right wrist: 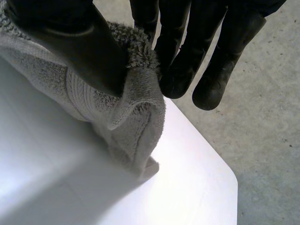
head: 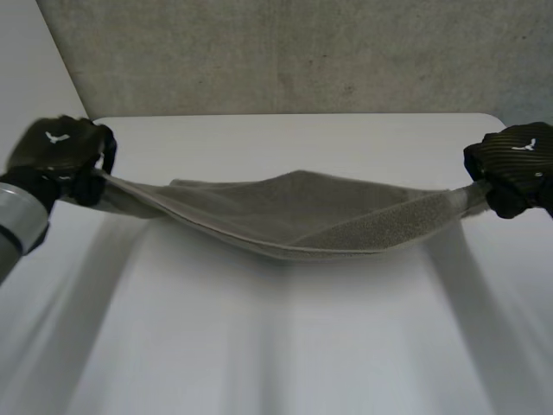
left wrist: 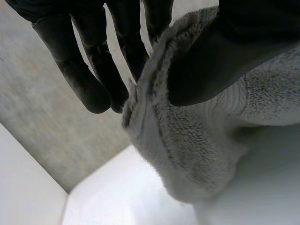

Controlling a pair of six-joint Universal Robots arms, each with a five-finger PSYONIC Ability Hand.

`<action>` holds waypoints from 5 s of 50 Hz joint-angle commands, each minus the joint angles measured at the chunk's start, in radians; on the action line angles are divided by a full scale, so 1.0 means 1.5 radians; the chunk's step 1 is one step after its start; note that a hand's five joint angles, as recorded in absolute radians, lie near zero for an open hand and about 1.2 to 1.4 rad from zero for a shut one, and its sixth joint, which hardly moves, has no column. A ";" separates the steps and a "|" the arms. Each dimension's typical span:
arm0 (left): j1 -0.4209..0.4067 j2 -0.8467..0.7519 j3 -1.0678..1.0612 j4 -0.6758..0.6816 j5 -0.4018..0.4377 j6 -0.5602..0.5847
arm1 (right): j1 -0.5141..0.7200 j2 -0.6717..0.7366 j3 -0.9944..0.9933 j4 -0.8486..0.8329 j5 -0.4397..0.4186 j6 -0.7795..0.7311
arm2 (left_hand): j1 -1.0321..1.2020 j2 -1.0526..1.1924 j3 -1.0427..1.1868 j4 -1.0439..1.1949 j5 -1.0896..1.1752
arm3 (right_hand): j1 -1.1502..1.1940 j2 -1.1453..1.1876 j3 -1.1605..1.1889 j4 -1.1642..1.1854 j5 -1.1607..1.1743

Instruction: Fold the towel.

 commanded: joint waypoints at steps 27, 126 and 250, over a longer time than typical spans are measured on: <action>-0.067 -0.352 0.248 -0.008 -0.039 0.005 | -0.046 0.283 -0.169 0.073 -0.024 -0.019 | -0.025 -0.077 -0.103 -0.087 -0.172 | 0.050 0.050 0.037 0.039 0.046; -0.087 -0.373 0.137 0.035 -0.074 0.147 | -0.027 0.347 0.021 -0.181 0.088 -0.036 | -0.575 -0.627 -0.653 -0.637 -0.721 | 0.012 0.012 -0.002 0.000 0.008; -0.338 -0.476 0.265 0.033 -0.132 0.134 | 0.172 0.246 0.094 -0.267 0.065 0.178 | -0.056 -0.108 -0.134 -0.118 -0.203 | -0.601 -0.601 -0.614 -0.613 -0.605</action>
